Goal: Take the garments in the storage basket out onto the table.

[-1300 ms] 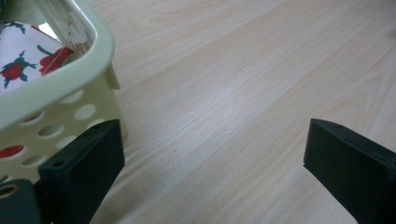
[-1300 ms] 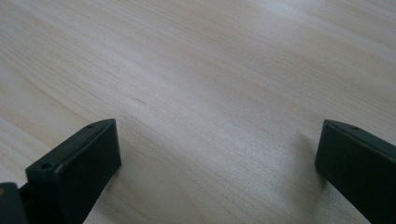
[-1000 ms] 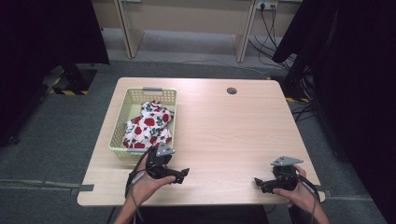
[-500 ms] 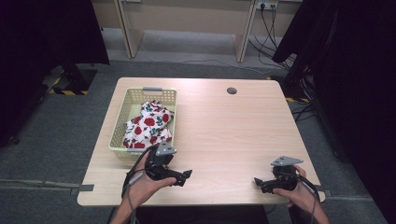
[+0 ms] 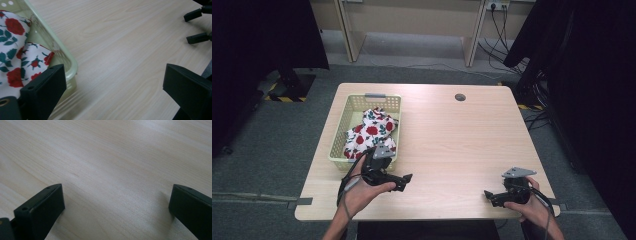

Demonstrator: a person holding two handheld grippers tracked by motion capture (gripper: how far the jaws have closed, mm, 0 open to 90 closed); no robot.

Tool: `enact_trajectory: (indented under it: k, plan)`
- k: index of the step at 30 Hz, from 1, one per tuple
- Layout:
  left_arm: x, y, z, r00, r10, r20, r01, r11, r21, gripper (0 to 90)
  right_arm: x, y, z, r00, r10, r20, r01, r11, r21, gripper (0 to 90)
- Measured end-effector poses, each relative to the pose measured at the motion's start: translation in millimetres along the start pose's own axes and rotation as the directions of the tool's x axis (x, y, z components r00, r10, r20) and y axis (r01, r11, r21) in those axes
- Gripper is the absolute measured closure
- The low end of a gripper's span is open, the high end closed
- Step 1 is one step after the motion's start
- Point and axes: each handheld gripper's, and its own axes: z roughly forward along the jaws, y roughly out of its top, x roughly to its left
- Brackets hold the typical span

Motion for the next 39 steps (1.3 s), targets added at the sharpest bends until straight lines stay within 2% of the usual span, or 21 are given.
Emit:
enact_trajectory:
  k: [12, 20, 23, 25, 26, 29, 30, 34, 35, 36, 39]
  plan:
    - [34.3, 10.5, 3.8, 0.9965, -0.029, -0.079, 0.029, 0.9996, 0.006, 4.2, 0.0, 0.0, 0.1, 1.0, -0.003, -0.001, 0.003, 1.0, -0.001, 0.4]
    - [52.0, 20.1, 7.6, 0.9909, -0.032, -0.131, 0.033, 0.9994, 0.005, 4.2, 0.0, 0.0, 0.1, 1.0, -0.003, -0.002, 0.003, 1.0, -0.001, 0.4]
    - [63.9, 25.4, 9.9, 0.9847, -0.039, -0.17, 0.041, 0.9991, 0.006, 4.2, 0.3, 0.2, 0.2, 1.0, -0.001, -0.002, 0.001, 1.0, 0.0, 0.4]
    - [76.2, 29.5, 11.9, 0.9769, -0.046, -0.208, 0.048, 0.9988, 0.003, 4.2, 0.5, 0.1, 0.2, 1.0, -0.001, -0.003, 0.001, 1.0, 0.0, 0.4]
    - [76.2, 29.5, 11.9, 0.9769, -0.046, -0.208, 0.048, 0.9988, 0.003, 4.2, 0.5, 0.2, 0.2, 1.0, -0.002, -0.004, 0.002, 1.0, 0.0, 0.4]
    - [93.8, 31.5, 14.8, 0.9687, -0.072, -0.237, 0.075, 0.9972, 0.003, 3.5, 0.5, 0.4, 0.5, 1.0, -0.004, -0.006, 0.004, 1.0, -0.001, 0.4]
    - [93.8, 31.5, 14.8, 0.9687, -0.072, -0.237, 0.075, 0.9972, 0.003, 3.5, 0.5, 0.3, 0.5, 1.0, -0.004, -0.006, 0.004, 1.0, -0.002, 0.4]
    - [108.1, 34.1, 19.2, 0.9603, -0.098, -0.261, 0.102, 0.9948, 0.001, 3.5, 0.7, 0.4, 0.6, 1.0, -0.003, -0.005, 0.003, 1.0, -0.002, 0.3]
    - [108.1, 34.1, 19.2, 0.9603, -0.098, -0.261, 0.102, 0.9948, 0.001, 3.5, 0.7, 0.4, 0.6, 1.0, -0.003, -0.005, 0.003, 1.0, -0.002, 0.3]
    - [113.0, 36.4, 21.6, 0.9571, -0.104, -0.271, 0.108, 0.9941, 0.003, 3.4, 0.7, 0.4, 0.6, 1.0, -0.004, -0.005, 0.004, 1.0, -0.002, 0.3]
    - [117.8, 39.0, 24.5, 0.9545, -0.104, -0.279, 0.111, 0.9938, 0.008, 3.0, 0.9, 0.6, 0.7, 1.0, -0.003, -0.005, 0.003, 1.0, -0.001, 0.3]
